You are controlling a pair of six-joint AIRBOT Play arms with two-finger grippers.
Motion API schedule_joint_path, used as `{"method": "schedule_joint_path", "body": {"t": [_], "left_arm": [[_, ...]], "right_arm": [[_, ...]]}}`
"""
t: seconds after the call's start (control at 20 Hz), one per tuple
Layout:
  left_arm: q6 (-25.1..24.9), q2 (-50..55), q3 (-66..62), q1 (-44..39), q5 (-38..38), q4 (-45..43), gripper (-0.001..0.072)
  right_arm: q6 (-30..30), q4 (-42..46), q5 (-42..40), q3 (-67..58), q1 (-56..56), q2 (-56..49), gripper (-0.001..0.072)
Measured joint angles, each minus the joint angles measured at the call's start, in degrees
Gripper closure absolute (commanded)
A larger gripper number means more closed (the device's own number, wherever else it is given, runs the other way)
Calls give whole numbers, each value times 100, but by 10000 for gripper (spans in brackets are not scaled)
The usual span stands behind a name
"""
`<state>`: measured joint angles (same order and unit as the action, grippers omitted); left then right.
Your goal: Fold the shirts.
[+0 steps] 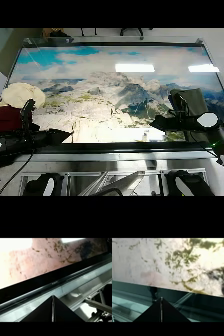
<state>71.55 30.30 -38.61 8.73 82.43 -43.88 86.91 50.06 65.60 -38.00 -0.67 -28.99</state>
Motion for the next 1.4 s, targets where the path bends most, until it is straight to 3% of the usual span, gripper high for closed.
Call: {"method": "schedule_joint_path", "body": {"t": [0.3, 0.45, 0.5, 0.55, 0.6, 0.95, 1.4], "left_arm": [[0, 28, -105, 2, -68, -114, 693], [94, 361, -804, 9, -326, -1008, 691], [157, 538, -1134, 9, -463, -1427, 598], [212, 761, -1506, 9, -632, -1878, 131], [262, 994, -1851, 9, -822, -2280, 11], [479, 3495, -3814, 229, -2166, -4972, 12], [560, 7001, -5134, 1174, -2721, -5729, 14]], "right_arm": [[0, 2, -4, 2, 0, 0, 685], [0, 4, -4, 2, 0, 0, 685], [0, 7, -7, 2, 0, 0, 685], [0, 13, -7, 2, 0, 0, 685], [2, 15, -4, 2, 0, 0, 685], [2, 4, -7, 2, 0, 0, 685], [2, 7, -7, 2, 0, 0, 685]]}}
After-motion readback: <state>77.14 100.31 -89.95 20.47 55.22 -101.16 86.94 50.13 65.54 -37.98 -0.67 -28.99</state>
